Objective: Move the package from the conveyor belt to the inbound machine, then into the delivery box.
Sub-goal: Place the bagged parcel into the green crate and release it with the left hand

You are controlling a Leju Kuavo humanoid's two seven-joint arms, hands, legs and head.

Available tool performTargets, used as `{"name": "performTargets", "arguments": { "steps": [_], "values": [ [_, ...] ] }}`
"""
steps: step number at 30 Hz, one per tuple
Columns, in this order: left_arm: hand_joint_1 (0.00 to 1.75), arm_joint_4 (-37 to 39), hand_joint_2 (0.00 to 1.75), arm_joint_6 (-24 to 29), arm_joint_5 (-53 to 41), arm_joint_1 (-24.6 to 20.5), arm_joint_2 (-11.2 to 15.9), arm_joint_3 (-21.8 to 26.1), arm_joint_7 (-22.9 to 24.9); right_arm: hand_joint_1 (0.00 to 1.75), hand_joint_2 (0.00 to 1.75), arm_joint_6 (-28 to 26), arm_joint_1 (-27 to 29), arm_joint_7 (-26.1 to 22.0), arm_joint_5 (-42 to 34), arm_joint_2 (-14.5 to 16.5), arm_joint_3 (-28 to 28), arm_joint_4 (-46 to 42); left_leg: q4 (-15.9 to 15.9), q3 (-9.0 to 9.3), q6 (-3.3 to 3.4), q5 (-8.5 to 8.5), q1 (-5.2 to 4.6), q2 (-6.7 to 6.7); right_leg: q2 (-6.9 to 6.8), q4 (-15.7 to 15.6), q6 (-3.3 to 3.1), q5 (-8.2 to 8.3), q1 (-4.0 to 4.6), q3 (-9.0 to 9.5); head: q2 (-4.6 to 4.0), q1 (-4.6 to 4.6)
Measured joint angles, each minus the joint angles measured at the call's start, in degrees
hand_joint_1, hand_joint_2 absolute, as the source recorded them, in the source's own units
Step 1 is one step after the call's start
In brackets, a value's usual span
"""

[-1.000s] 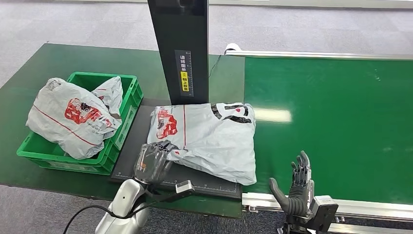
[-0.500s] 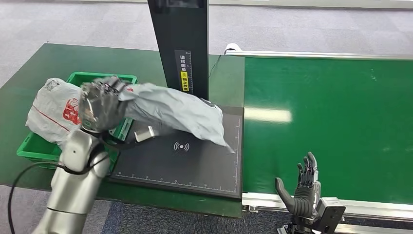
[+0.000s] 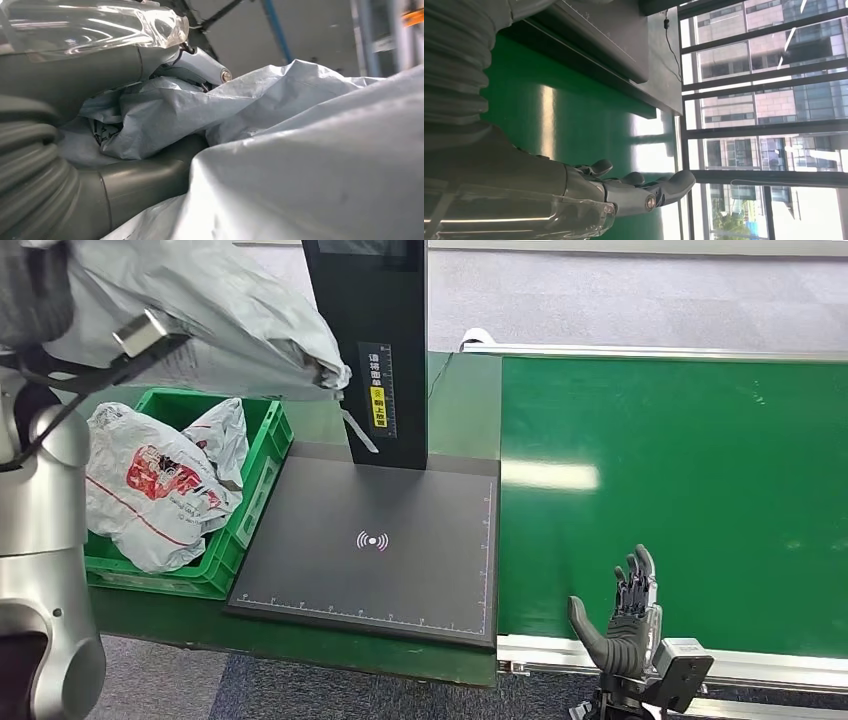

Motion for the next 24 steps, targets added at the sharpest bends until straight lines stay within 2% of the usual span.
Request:
{"name": "performTargets", "arguments": {
  "steps": [4,8,11,16,20,24],
  "values": [
    [1.75,5.7,1.75,2.2,-1.7,-2.7,1.6,2.9,0.3,0.0,1.75,-0.1,-0.6,0.0,-0.4,-0.1,0.4,0.4,0.0,0.01,0.0,0.0,0.0,0.0,0.0,0.0,0.0,0.0,0.0,0.0,0.0,-0.01],
    [1.75,12.9,1.75,5.1,-3.0,-3.4,2.5,5.8,0.8,0.0,1.75,-0.2,-1.2,0.0,-0.8,-0.7,1.2,0.8,0.0,0.01,-0.01,0.01,0.0,0.0,0.01,0.0,0.0,0.0,0.0,0.01,0.0,-0.01],
    [1.75,18.5,1.75,7.2,-4.3,-2.6,2.6,8.3,1.2,0.0,1.75,-0.4,-1.5,0.0,-1.2,-1.1,1.8,1.1,0.0,0.01,-0.01,0.01,0.0,0.0,0.01,0.0,0.0,0.0,0.0,0.0,0.0,0.0],
    [1.75,24.6,1.75,7.8,-7.1,0.9,2.4,12.0,1.5,0.0,1.75,-0.4,-1.5,0.0,-1.4,-1.5,2.8,1.4,0.0,0.0,-0.01,0.0,-0.01,0.05,0.04,0.0,0.0,0.0,-0.01,-0.02,0.0,0.01],
    [1.75,28.2,1.75,8.1,-8.6,5.4,2.0,13.6,5.8,0.0,1.75,-1.7,-1.3,0.0,-2.9,-2.0,3.8,1.3,0.0,-0.03,-0.02,0.0,-0.02,0.11,0.06,0.0,0.0,-0.01,-0.01,-0.06,0.0,0.01],
    [1.75,32.9,1.75,8.1,-9.0,7.8,2.6,12.0,12.6,0.0,1.75,-3.0,-0.8,0.0,-4.5,-3.0,5.8,1.1,0.0,-0.03,-0.01,0.0,-0.01,0.11,0.06,0.0,0.0,-0.01,-0.01,-0.06,0.0,0.03]
  ]
}}
